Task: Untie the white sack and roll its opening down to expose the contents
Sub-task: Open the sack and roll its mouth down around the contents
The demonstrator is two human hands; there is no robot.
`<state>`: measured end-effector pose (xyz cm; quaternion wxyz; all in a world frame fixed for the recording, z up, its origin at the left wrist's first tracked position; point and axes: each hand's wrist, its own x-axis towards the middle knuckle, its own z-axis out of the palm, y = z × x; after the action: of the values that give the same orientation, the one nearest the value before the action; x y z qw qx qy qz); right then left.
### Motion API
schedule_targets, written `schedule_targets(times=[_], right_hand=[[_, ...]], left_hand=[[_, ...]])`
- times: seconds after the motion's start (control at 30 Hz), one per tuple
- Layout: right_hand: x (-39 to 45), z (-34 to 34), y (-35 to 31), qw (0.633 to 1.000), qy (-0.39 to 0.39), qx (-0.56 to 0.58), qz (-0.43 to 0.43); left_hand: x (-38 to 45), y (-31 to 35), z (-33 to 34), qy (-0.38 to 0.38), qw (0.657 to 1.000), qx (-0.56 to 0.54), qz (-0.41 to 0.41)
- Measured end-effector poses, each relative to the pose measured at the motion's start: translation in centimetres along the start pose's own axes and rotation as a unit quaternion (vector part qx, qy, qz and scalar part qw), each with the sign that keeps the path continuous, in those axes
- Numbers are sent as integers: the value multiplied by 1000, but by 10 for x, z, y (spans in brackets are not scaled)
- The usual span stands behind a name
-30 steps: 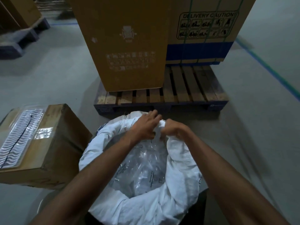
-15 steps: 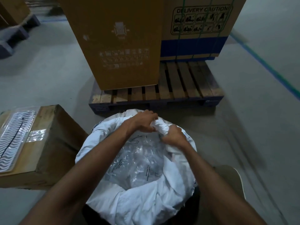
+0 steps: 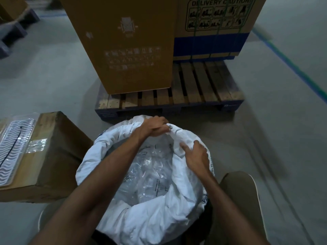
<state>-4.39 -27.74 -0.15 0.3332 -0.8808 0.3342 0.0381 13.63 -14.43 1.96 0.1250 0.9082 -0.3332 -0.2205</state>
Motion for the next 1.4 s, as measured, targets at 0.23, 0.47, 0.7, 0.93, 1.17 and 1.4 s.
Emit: schedule_targets(times=[0.23,0.47,0.7,0.93,1.17,1.4], right_hand=[[21,-3,20,939,-111,323,37],[15,-10,23,899,-153,391,123],[-8,-5,19,935,-76,312,153],[4,-8,14,871,-102,441,190],[-9,-21,29,761,-170,576,246],[-48,-6,29,935,-63,291,194]], left_hand=[[-15,16,20,54,985,17,164],[2,55,40,72,996,-29,35],[16,59,32,72,997,-31,-17],[-2,51,25,-11,990,28,139],[-7,91,35,12,990,85,114],[0,98,33,69,991,110,33]])
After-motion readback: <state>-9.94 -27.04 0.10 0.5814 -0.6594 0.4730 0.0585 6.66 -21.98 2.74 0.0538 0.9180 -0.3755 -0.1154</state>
